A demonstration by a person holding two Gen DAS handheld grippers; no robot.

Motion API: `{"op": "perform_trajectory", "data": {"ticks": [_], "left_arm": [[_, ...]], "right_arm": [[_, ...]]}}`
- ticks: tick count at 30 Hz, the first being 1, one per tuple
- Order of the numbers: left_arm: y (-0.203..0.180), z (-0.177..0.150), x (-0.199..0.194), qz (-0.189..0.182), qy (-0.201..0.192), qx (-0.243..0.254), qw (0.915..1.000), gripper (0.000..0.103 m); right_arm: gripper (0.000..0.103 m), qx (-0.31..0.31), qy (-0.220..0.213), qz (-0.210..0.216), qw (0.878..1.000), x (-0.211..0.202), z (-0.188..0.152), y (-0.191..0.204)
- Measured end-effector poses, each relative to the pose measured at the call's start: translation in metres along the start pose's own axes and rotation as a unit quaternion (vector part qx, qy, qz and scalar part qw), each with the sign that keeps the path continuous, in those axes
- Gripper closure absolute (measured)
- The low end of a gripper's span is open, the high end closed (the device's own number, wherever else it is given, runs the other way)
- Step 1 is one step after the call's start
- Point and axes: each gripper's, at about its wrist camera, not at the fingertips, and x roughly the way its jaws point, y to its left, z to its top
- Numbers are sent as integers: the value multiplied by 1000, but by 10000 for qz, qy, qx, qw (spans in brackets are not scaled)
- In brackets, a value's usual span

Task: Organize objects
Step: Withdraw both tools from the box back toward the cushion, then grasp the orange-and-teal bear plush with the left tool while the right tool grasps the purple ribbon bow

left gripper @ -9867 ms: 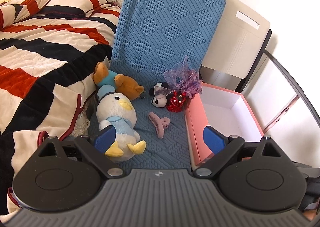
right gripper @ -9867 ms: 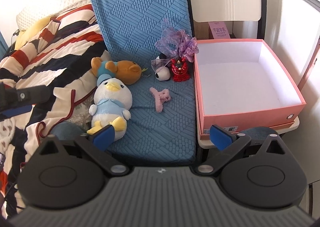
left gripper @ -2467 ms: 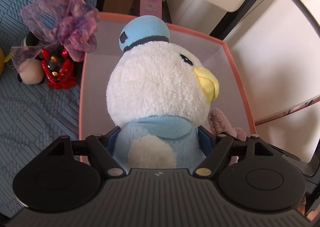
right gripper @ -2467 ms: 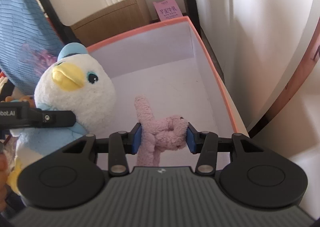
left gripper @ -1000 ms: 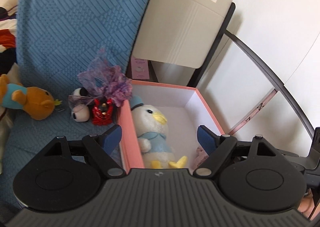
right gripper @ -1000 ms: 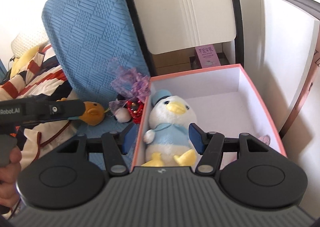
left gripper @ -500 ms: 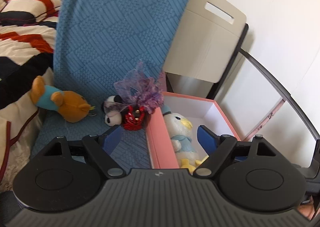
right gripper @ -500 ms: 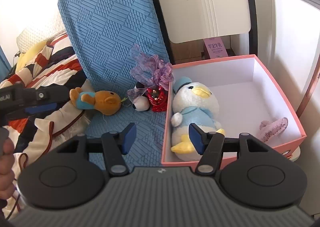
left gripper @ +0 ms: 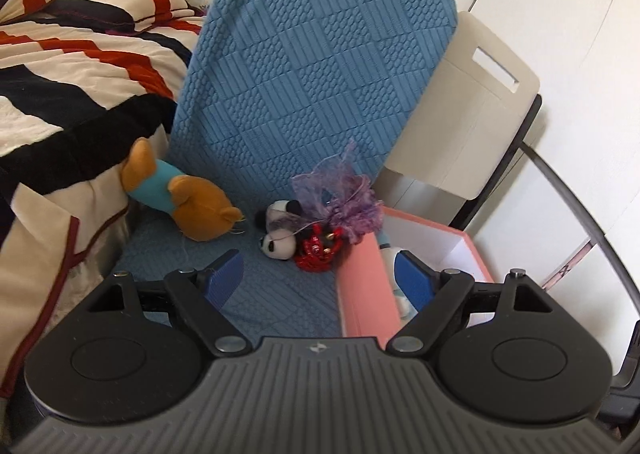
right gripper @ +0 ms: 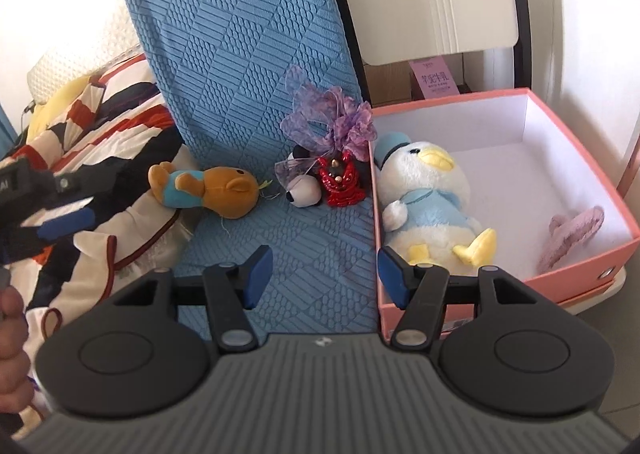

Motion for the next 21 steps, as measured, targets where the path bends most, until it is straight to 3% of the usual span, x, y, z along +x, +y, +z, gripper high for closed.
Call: {"op": "perform_trajectory", "data": {"ticks": [8,12,16,21], "left_arm": [[26,-2,1,-29,47,-93,9999,17],[41,1,7,-18,-67,-367,9993,17],[54,1,31,114,-206,-575,9981,17],[71,-2,77,183,-94,-834,9963,16]], "right_arm": [[42,-10,107,-58,9999,11,-2,16],[42,-34,125,-41,9999,16,2,22],[42,-174,152,-48,9997,27,4,24],[42,-243,231,-116,9994,50,9,20]]}}
